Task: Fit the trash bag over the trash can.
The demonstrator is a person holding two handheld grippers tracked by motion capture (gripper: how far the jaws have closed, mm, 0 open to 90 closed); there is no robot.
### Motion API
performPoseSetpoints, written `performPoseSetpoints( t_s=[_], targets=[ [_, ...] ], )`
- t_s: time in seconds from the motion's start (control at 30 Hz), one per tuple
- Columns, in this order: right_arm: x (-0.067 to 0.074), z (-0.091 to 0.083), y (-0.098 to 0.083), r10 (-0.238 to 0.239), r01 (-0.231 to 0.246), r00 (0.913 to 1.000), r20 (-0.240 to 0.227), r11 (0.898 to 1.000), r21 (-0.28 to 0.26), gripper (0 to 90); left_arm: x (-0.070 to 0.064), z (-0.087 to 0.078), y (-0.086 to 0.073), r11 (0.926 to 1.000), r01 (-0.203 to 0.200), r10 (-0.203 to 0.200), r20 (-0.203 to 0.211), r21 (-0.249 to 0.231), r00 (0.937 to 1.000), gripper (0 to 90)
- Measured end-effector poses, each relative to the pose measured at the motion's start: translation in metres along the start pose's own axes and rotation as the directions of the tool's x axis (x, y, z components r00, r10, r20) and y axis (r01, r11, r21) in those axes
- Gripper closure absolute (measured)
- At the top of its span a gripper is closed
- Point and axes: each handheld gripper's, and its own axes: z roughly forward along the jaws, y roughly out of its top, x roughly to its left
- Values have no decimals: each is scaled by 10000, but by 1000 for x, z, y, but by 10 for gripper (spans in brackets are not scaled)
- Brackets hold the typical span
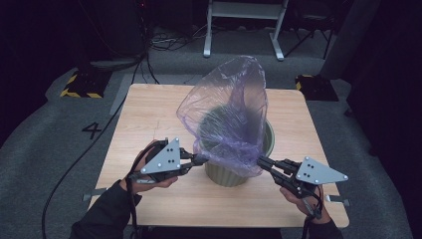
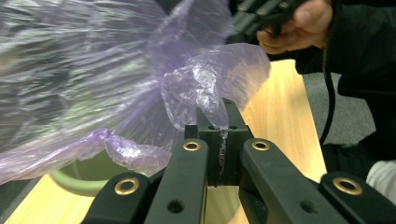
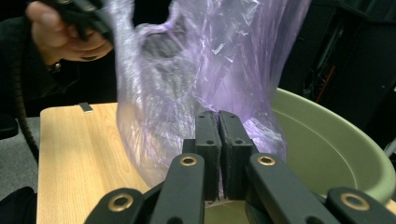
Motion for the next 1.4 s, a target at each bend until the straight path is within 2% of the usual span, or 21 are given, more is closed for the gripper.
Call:
performPoseSetpoints(
  t_s=[0.13, 0.3, 0.43, 0.53, 0.6, 0.7, 0.93, 1.13, 1.2, 1.23, 1.3, 1.33, 1.4],
  targets=[
    [-3, -3, -4, 156, -157, 9997, 189, 9998, 78, 872, -13, 6, -5, 9999, -140, 137, 315, 99, 9994, 896],
    [-8, -9, -6, 176, -192, 9985, 525, 9994, 293, 875, -28, 25, -16, 9968, -451, 432, 307, 653, 9986, 896],
    [-12, -13, -8, 463, -495, 9952, 858, 9981, 354, 772, -32, 37, -24, 9965, -292, 263, 370, 782, 9990, 896],
    [-12, -14, -6, 439, -489, 9915, 1227, 9981, 377, 555, -32, 41, -25, 9970, -153, 127, 359, 754, 9993, 896],
    [-12, -14, -3, 454, -512, 9895, 1374, 9979, 389, 443, -32, 43, -25, 9969, -156, 133, 302, 774, 9995, 896],
    [-8, -14, 5, 345, -398, 9859, 1639, 9988, 294, 327, -31, 45, -25, 9960, -170, 149, 254, 874, 9996, 896],
    [5, -11, 36, 112, -77, 9854, 1696, 9998, -208, 252, -30, 51, -27, 9937, -100, 86, 131, 1116, 9999, 896],
    [18, 7, 56, -275, 286, 9889, 1461, 9996, -51, 222, -32, 58, -28, 9915, -127, 103, 192, 1298, 9998, 896],
    [19, 17, 58, -273, 240, 9907, 1331, 9994, 265, 234, -32, 58, -28, 9913, -122, 98, 190, 1311, 9998, 895],
    [19, 22, 58, -352, 291, 9900, 1368, 9985, 459, 277, -32, 58, -28, 9917, -99, 75, 192, 1285, 9998, 895],
    [16, 31, 57, -422, 297, 9895, 1384, 9954, 912, 466, -32, 58, -29, 9915, -91, 70, 167, 1297, 9998, 895],
    [14, 34, 56, -364, 212, 9897, 1382, 9937, 1098, 517, -32, 58, -29, 9915, -79, 58, 164, 1299, 9998, 895],
    [9, 39, 53, -275, 82, 9898, 1395, 9906, 1368, 684, -31, 58, -30, 9915, -35, 14, 163, 1303, 9999, 893]
  ],
)
